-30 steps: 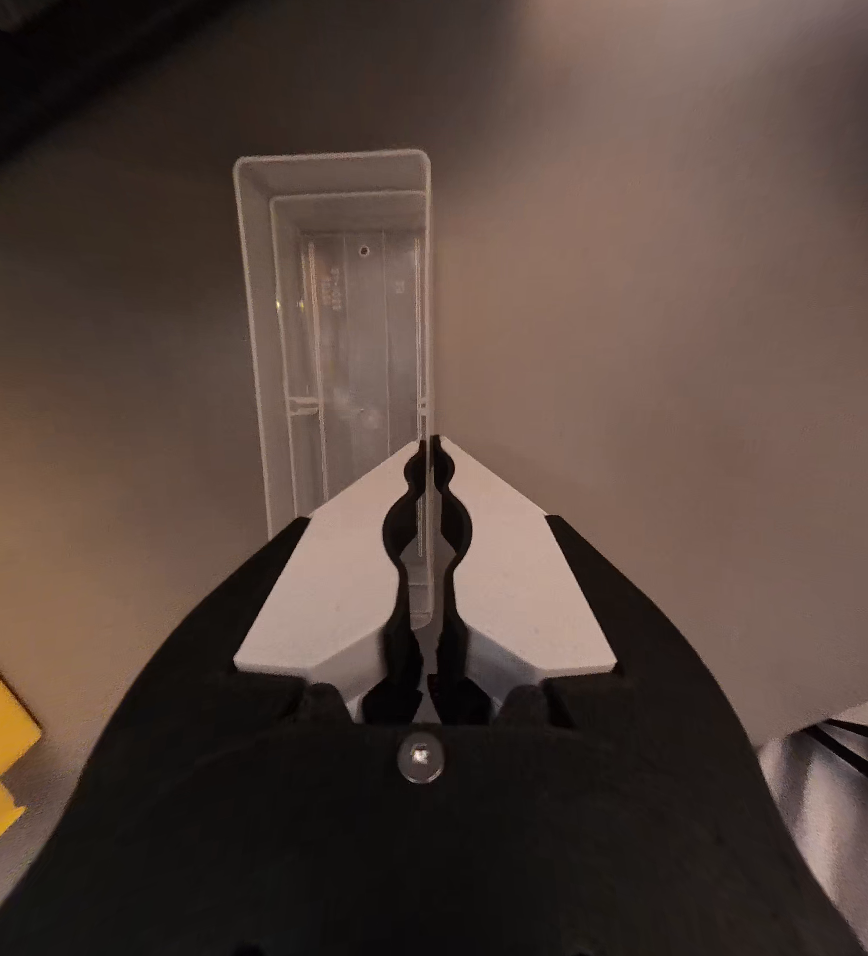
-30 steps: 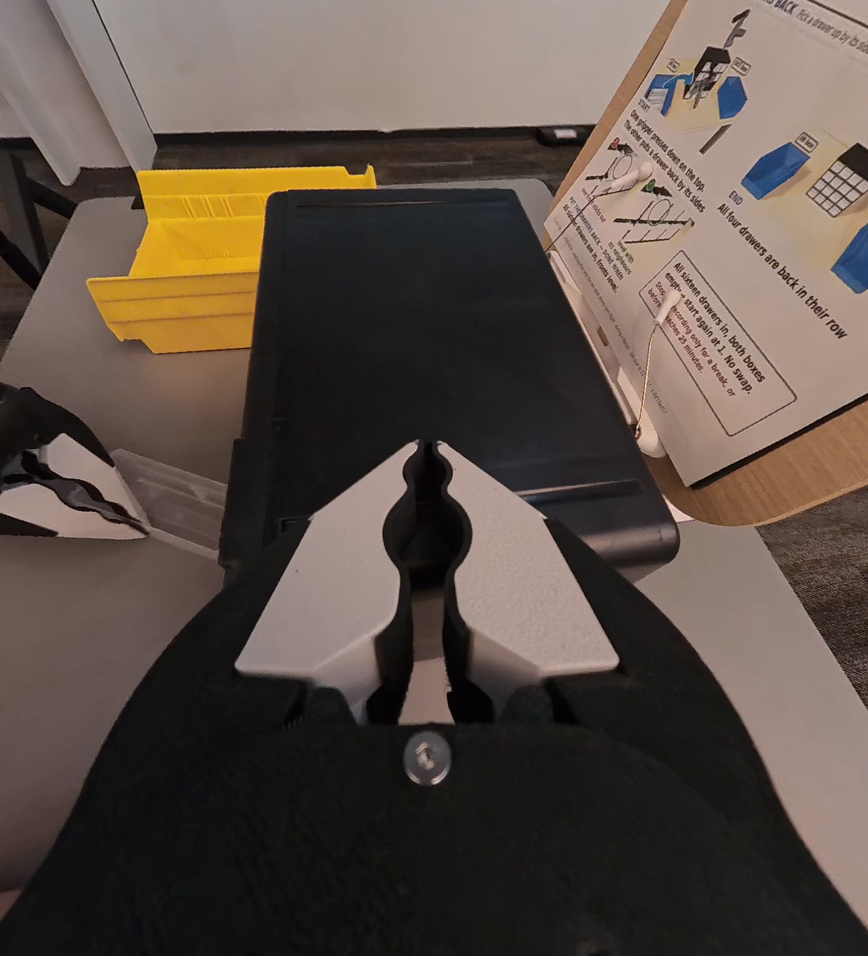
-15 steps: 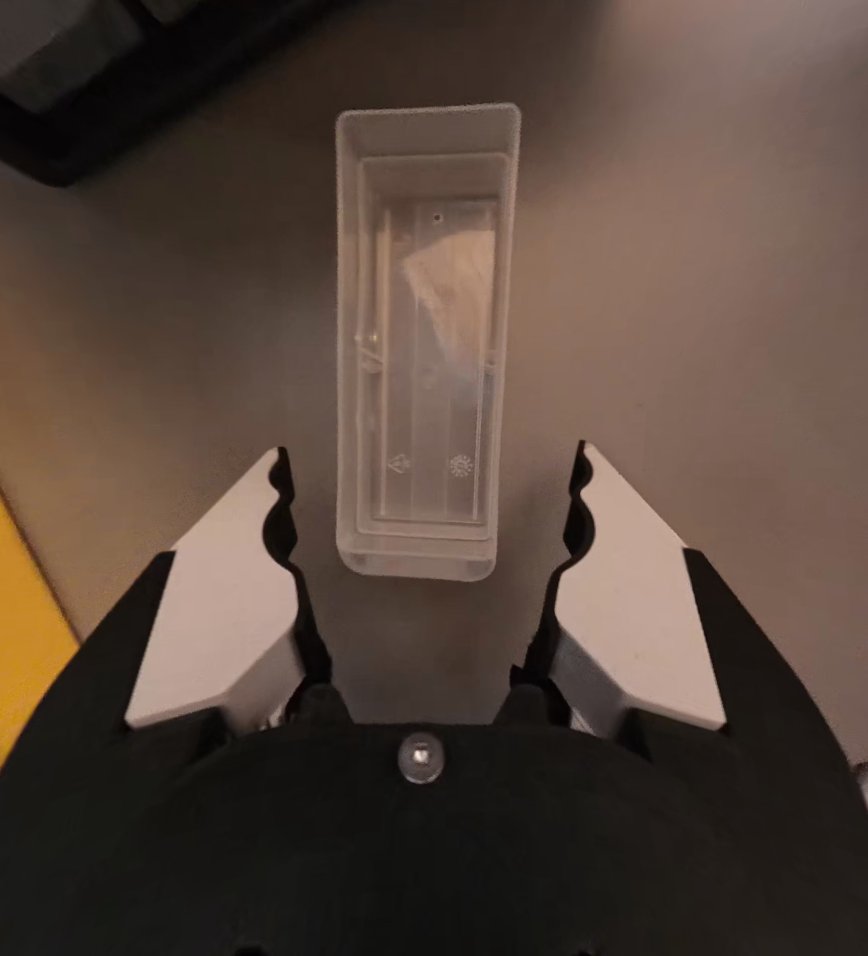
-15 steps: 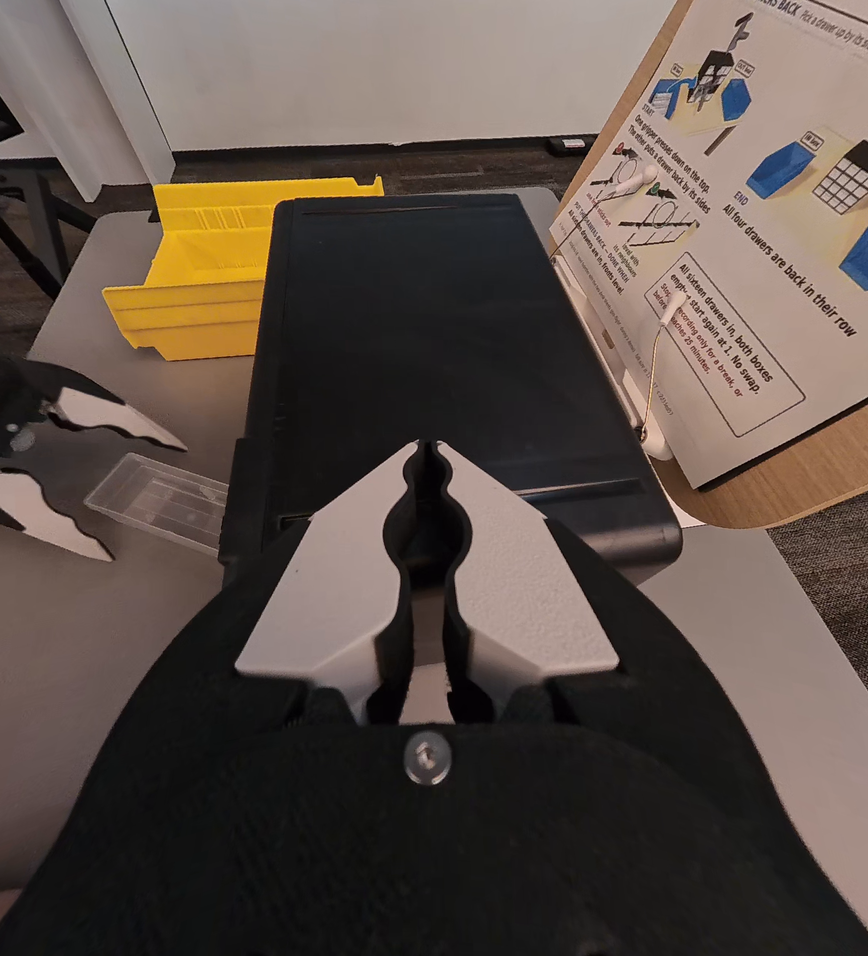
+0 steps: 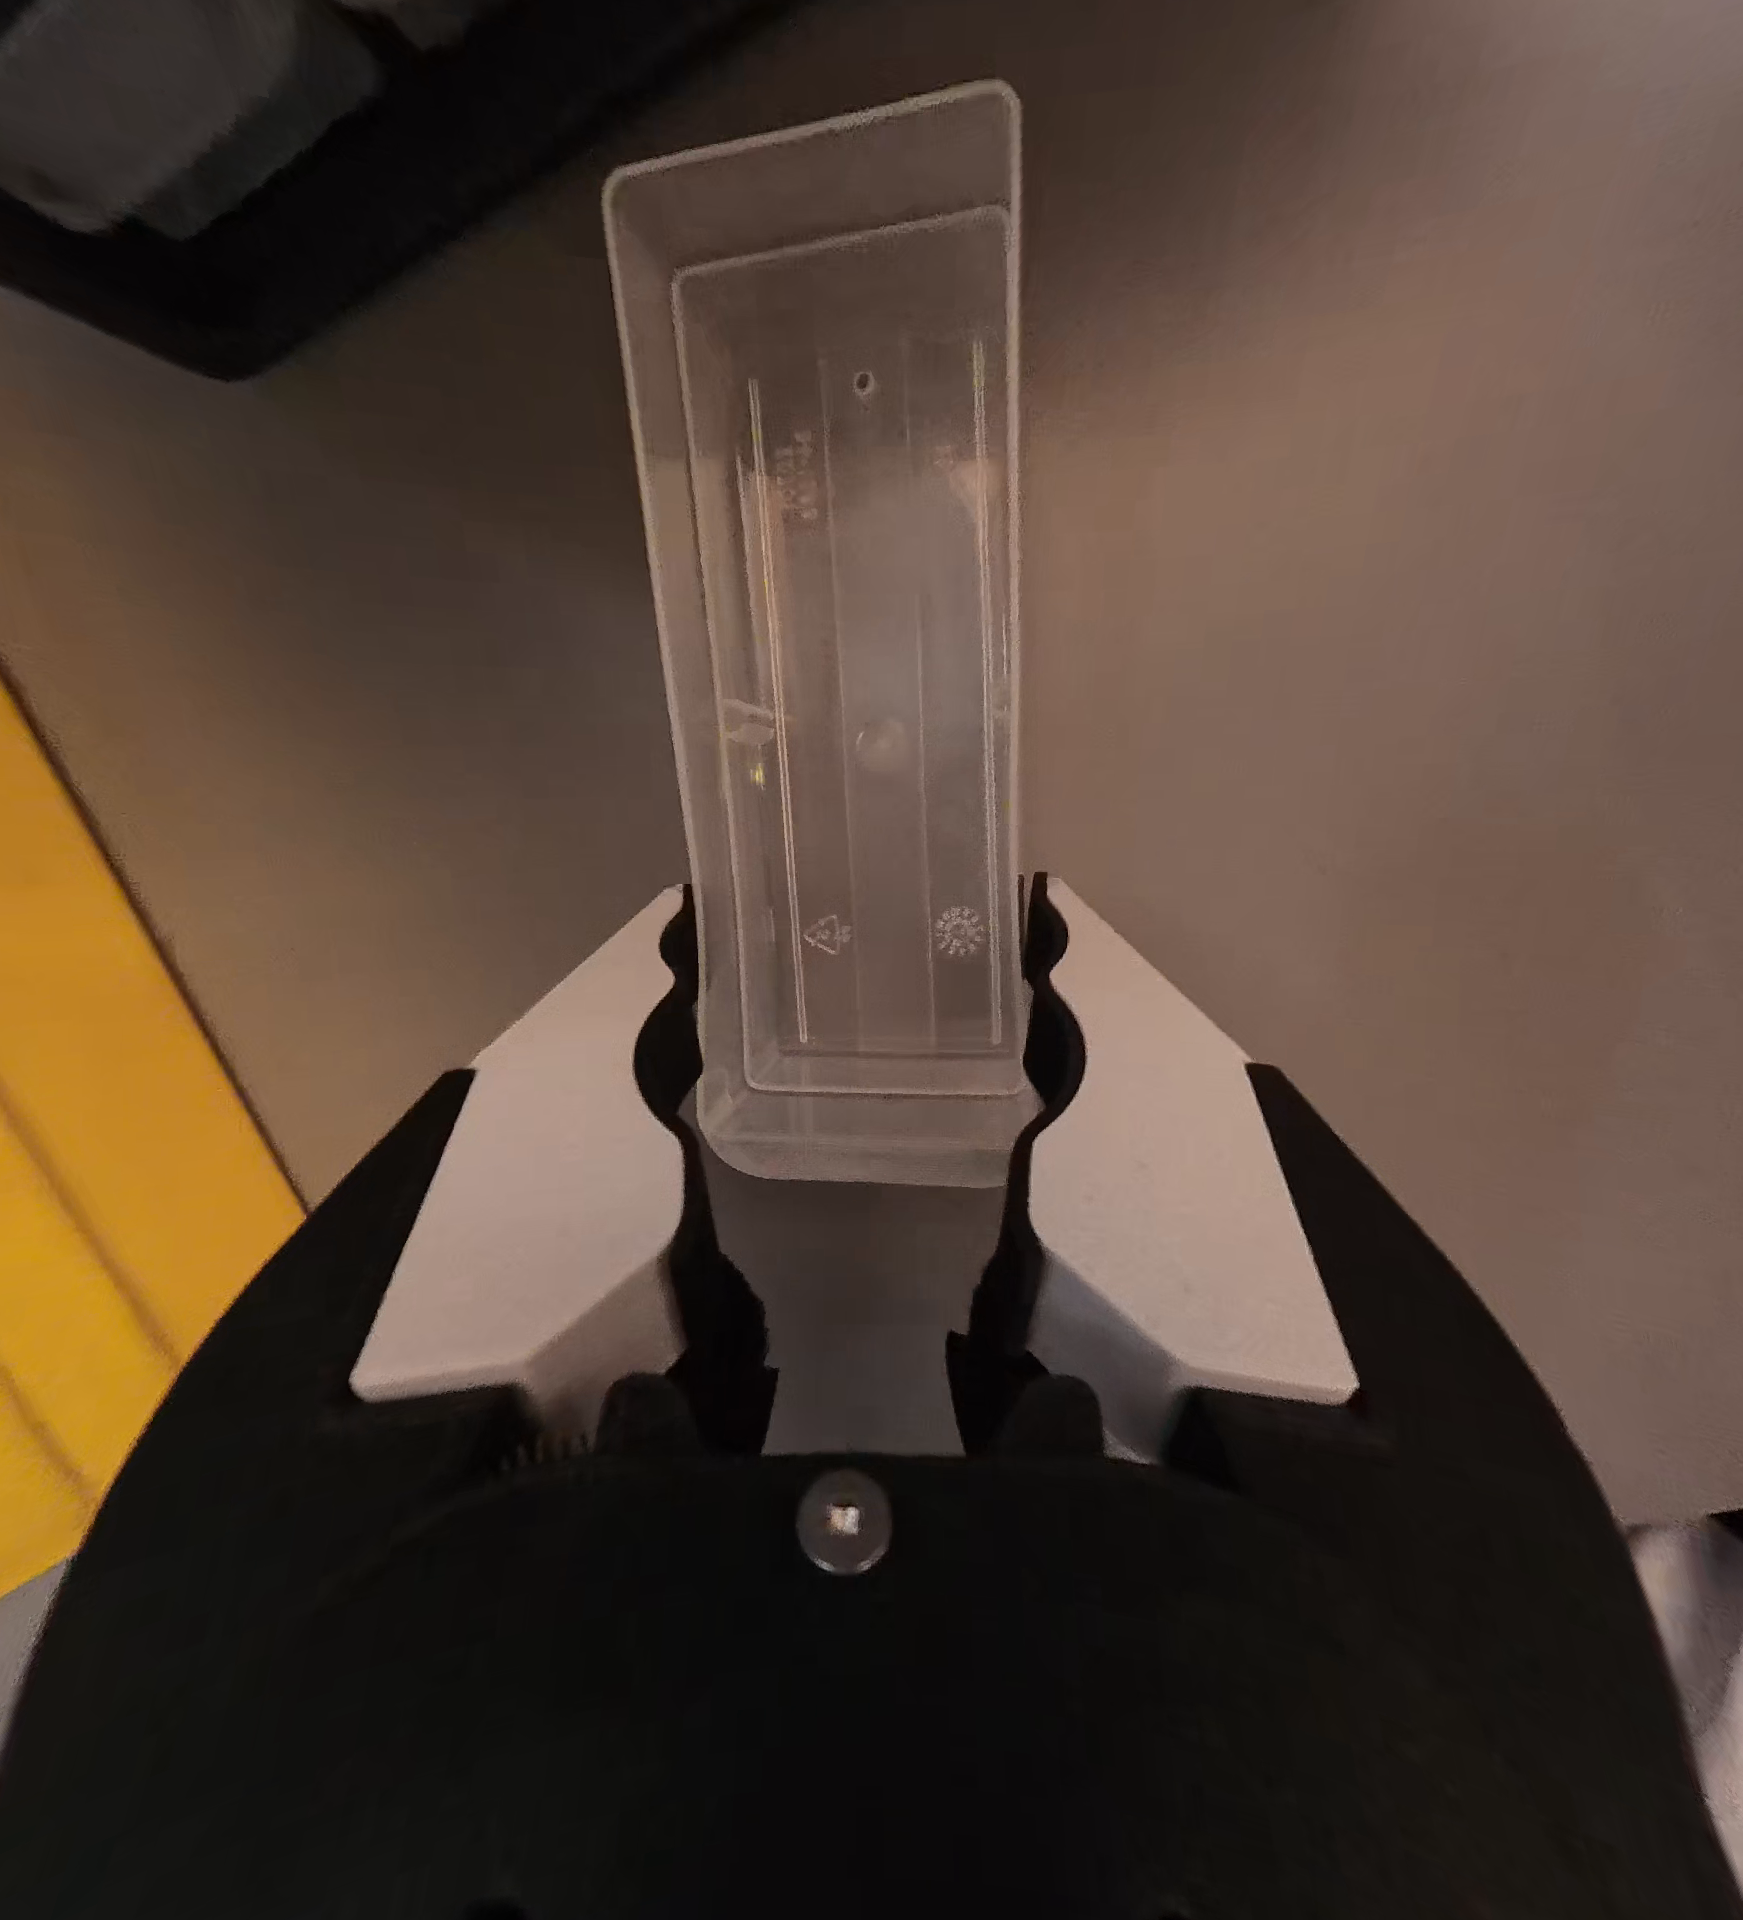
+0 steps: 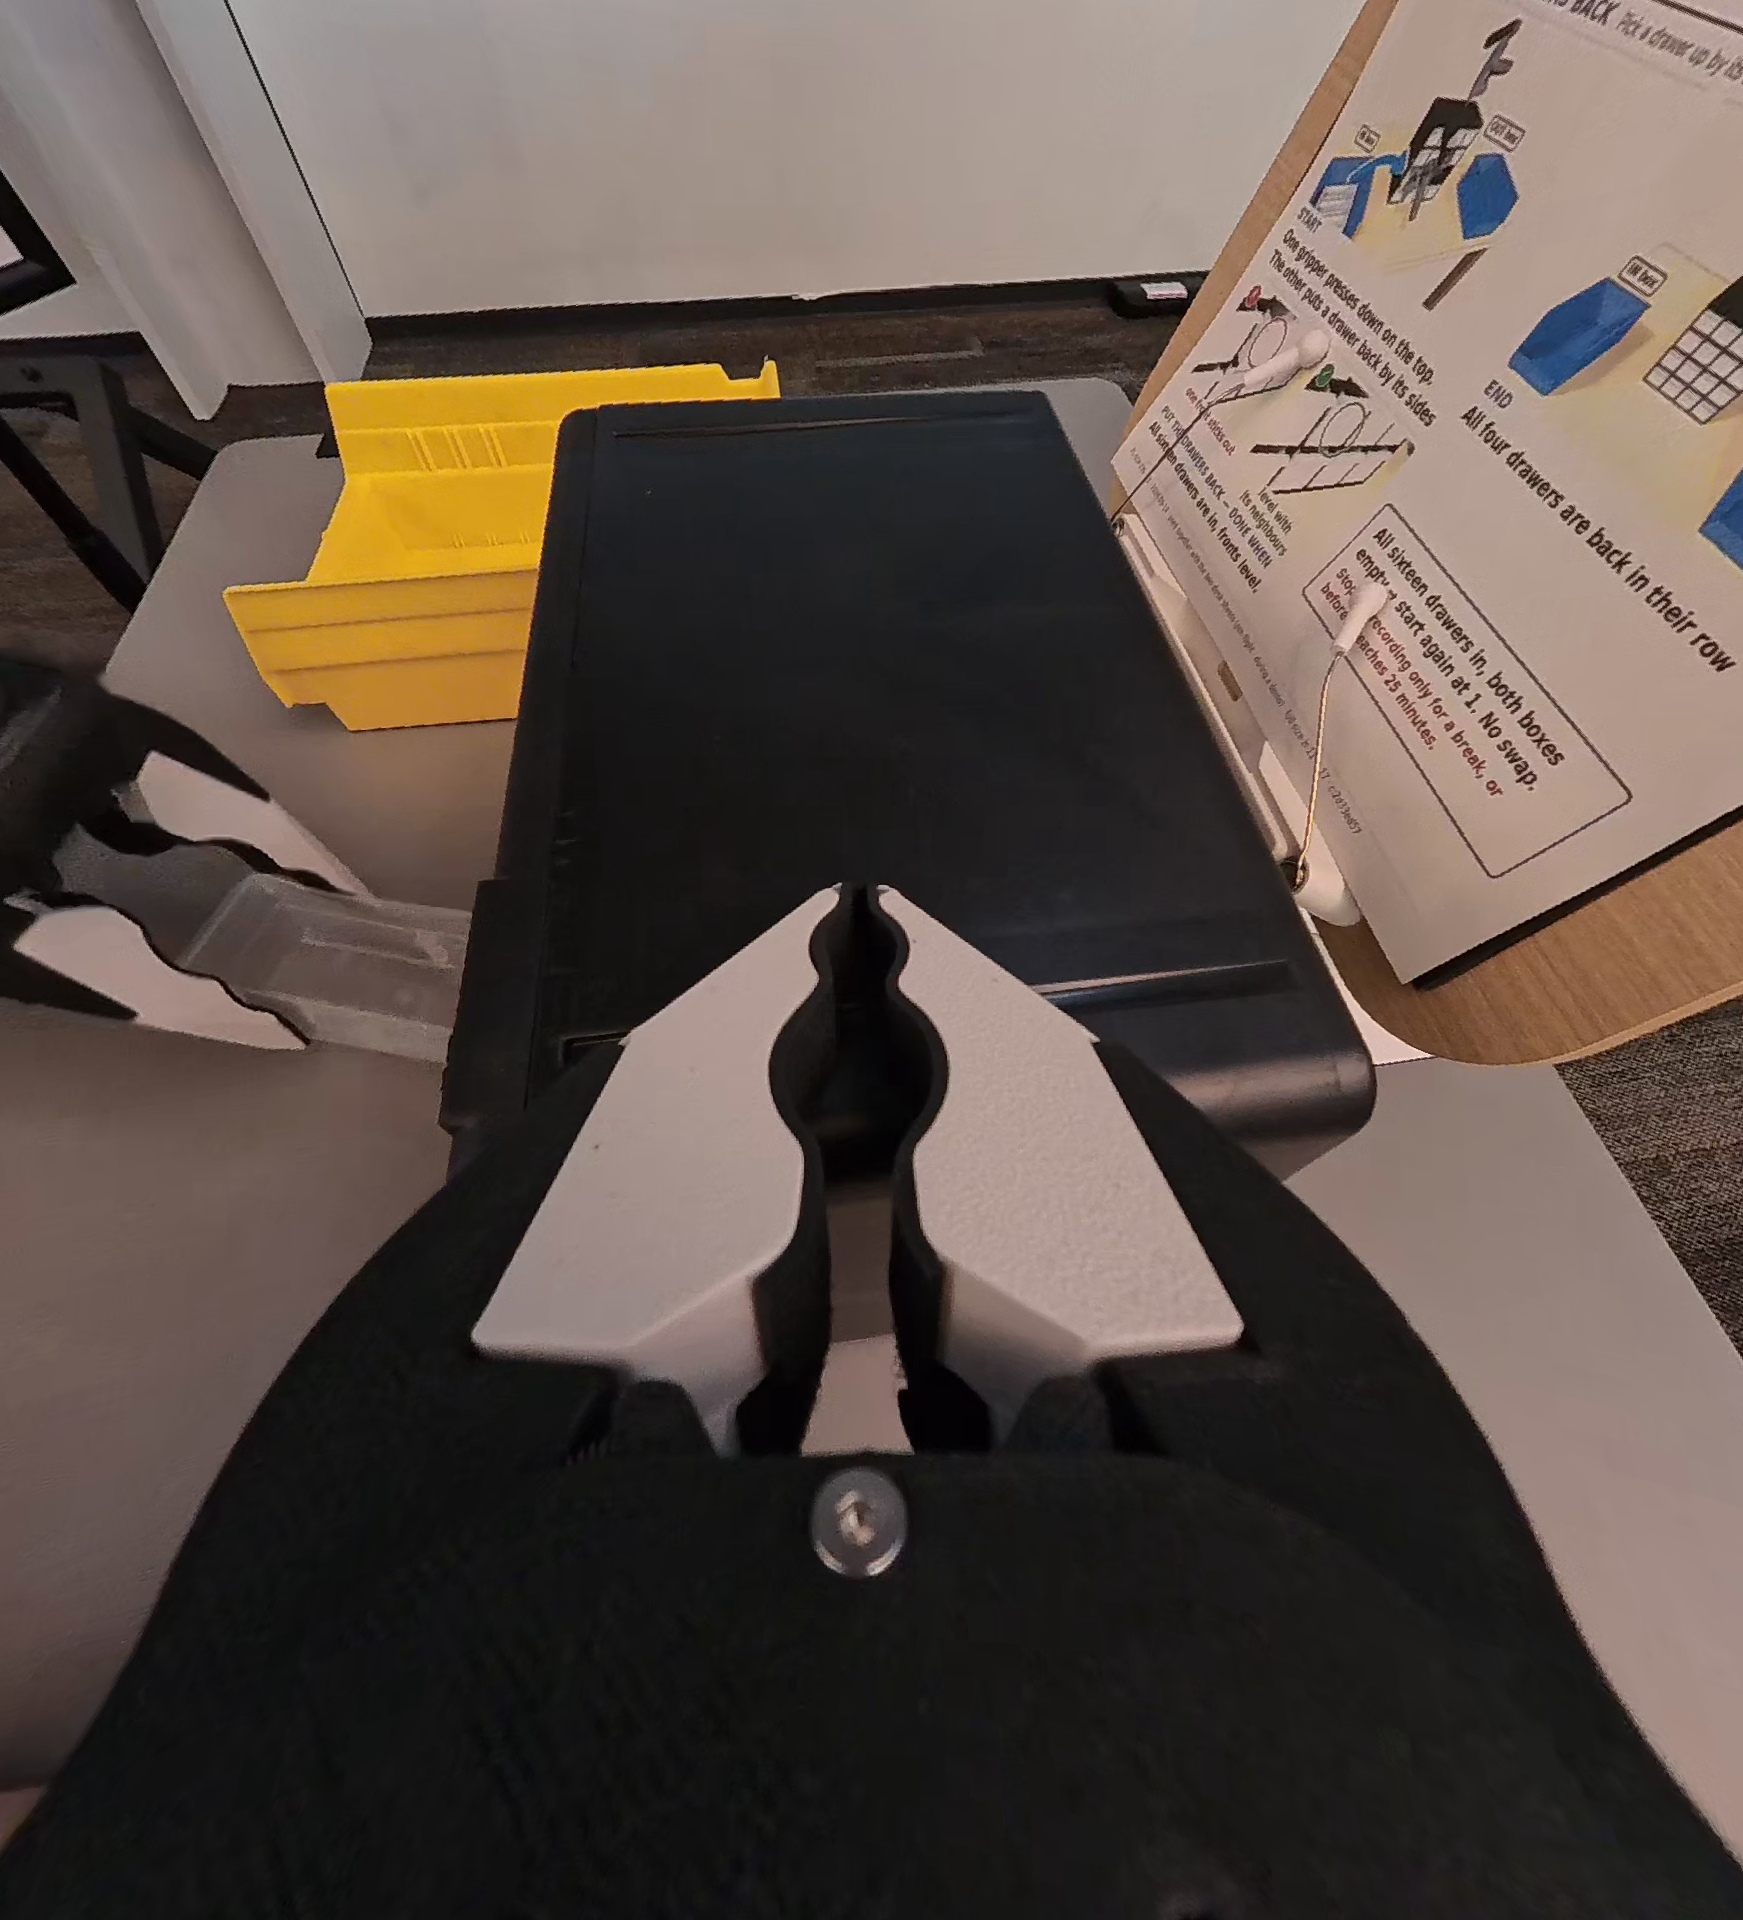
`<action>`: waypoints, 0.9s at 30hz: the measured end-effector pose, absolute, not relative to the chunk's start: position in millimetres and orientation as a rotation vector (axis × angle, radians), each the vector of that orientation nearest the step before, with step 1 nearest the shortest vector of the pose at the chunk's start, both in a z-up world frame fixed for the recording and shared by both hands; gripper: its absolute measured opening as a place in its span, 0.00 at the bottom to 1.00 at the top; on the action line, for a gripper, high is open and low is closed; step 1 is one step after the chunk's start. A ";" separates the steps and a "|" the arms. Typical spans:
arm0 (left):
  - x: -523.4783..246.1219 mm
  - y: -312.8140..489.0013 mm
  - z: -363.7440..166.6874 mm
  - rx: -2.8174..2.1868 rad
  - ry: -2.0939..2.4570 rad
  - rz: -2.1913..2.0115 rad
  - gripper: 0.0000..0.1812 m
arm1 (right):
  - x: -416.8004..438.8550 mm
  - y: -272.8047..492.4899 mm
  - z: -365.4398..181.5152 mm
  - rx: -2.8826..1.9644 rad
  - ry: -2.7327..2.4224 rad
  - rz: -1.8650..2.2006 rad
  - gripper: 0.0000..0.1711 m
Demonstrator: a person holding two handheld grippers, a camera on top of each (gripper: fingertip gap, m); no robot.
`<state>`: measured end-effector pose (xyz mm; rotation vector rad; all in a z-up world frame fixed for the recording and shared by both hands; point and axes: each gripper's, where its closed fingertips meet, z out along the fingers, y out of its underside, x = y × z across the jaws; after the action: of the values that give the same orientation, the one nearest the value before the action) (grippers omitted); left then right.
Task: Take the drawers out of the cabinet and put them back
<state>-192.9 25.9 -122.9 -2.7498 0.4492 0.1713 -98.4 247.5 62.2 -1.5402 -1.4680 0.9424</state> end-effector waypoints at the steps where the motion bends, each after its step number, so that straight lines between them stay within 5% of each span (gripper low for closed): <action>1: -193.8 28.9 -115.9 -2.745 0.417 0.163 0.34 | -98.5 247.5 62.1 -1.540 -1.468 0.943 0.00; 27: -202.3 78.8 -85.3 -2.817 0.159 0.065 0.34 | -98.0 247.6 62.3 -1.534 -1.466 0.971 0.00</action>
<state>-202.3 78.8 -85.3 -2.8174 0.1594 0.0651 -98.0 247.6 62.3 -1.5340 -1.4660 0.9712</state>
